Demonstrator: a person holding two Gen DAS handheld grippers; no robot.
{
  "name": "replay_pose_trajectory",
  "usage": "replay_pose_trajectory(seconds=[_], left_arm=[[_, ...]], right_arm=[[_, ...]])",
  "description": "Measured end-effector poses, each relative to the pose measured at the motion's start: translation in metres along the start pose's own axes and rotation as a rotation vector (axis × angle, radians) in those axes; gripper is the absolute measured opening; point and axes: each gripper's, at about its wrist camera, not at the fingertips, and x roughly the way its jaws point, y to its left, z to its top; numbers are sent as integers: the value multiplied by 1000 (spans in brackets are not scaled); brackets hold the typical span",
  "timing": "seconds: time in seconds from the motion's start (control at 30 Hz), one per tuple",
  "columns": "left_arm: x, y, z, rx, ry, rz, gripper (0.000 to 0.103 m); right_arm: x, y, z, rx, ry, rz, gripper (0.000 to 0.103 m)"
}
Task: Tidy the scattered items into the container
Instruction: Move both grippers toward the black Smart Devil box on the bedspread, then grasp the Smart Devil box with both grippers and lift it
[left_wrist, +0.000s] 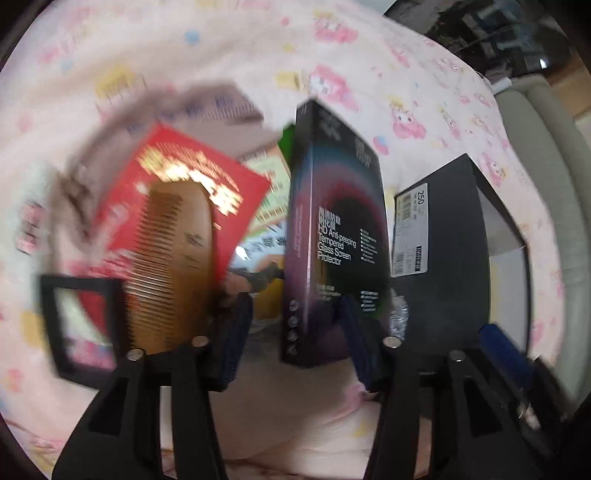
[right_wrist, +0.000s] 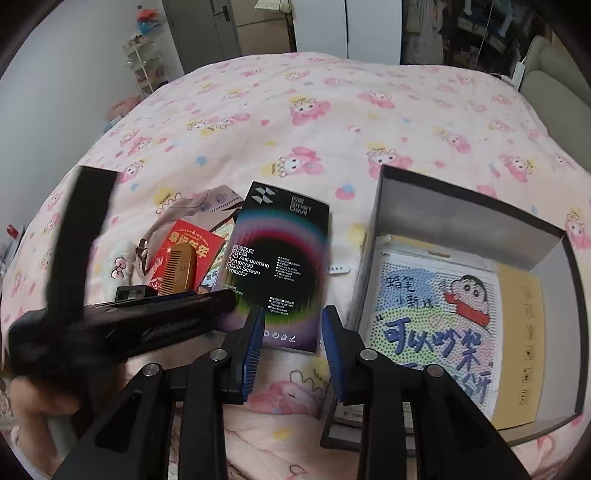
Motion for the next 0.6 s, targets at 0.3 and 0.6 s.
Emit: replay_pose_trajectory(seconds=[0.3,0.6], left_arm=[[-21,1,-9,1,-19,-74,25],[-90,53,-33,-92,-41,-49,27]], right_arm=[[2,-1,-5,5,21,22,28],[3,29,-9,13,39,102,32]])
